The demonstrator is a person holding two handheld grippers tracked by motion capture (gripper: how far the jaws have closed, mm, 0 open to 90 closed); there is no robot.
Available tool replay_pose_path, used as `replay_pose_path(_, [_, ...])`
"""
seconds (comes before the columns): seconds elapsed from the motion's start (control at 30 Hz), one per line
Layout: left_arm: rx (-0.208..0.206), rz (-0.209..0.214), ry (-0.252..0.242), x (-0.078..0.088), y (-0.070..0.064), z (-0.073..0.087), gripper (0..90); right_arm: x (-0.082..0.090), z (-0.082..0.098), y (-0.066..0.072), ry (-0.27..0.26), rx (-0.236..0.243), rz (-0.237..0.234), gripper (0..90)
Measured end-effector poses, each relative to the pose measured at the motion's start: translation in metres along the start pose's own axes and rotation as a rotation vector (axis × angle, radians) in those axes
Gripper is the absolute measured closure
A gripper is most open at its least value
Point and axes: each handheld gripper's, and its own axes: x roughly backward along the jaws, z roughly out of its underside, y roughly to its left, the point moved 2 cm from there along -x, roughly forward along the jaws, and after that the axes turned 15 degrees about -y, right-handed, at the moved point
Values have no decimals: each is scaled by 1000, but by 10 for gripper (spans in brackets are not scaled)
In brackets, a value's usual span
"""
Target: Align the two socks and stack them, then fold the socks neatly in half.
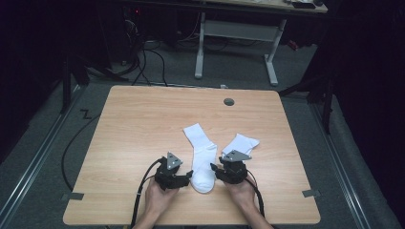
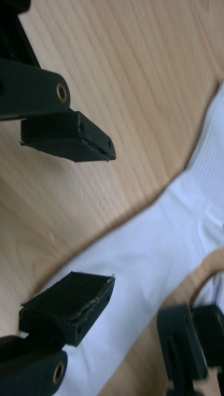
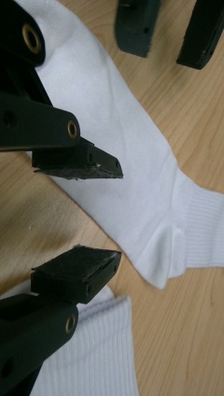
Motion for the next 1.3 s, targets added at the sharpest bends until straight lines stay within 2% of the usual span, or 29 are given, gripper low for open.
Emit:
replay_pose_path(0.07, [5, -11, -3, 2, 5, -1, 340, 1, -1, -2, -4, 1, 1, 529])
replay_pose_path(0.1, [11, -32, -8, 6, 13, -1, 340, 5, -2, -5, -17, -1, 14, 524])
replay_pose_path(0.3, [34, -105, -6, 18, 41, 3, 342, 13, -3, -14, -47, -17, 44, 508])
replay_pose_path(0.33, [34, -105, -6, 18, 41, 3, 342, 13, -3, -14, -47, -17, 44, 508])
replay_pose_path(0.37, [41, -132, 1, 21, 51, 5, 343, 16, -2, -19, -56, -28, 58, 502])
replay_pose_path(0.4, [41, -132, 1, 21, 51, 5, 343, 16, -2, -19, -56, -28, 58, 502])
replay_pose_path(0.43, [57, -159, 3, 23, 61, 7, 343, 19, -1, -23, -54, -25, 72, 498])
replay_pose_path(0.53, [57, -180, 9, 26, 68, 9, 343, 23, -1, -28, -56, -24, 88, 494])
replay_pose_path(0.57, [47, -201, 16, 28, 74, 10, 344, 28, -2, -34, -69, -24, 106, 492])
replay_pose_path(0.63, [44, -209, 19, 29, 76, 11, 344, 30, -3, -37, -74, -28, 117, 494])
replay_pose_path(0.67, [50, -221, 24, 31, 82, 13, 348, 35, -3, -45, -77, -44, 145, 518])
replay_pose_path(0.7, [50, -221, 24, 31, 82, 13, 350, 35, -3, -45, -77, -44, 145, 518])
replay_pose_path(0.73, [47, -231, 31, 32, 86, 14, 350, 39, -4, -53, -80, -59, 170, 527])
replay_pose_path(0.77, [47, -231, 31, 32, 86, 14, 350, 39, -4, -53, -80, -59, 170, 527])
replay_pose_path(0.87, [25, -256, 52, 33, 92, 19, 349, 44, -7, -65, -90, -75, 200, 533])
replay_pose_path(0.93, [47, -251, 25, 35, 94, 22, 346, 44, -7, -71, -73, -82, 210, 532])
replay_pose_path(1.03, [48, -258, 19, 36, 95, 23, 349, 42, -7, -79, -56, -85, 224, 529])
replay_pose_path(1.3, [49, -252, 18, 36, 96, 23, 345, 31, -5, -88, -24, -103, 239, 509])
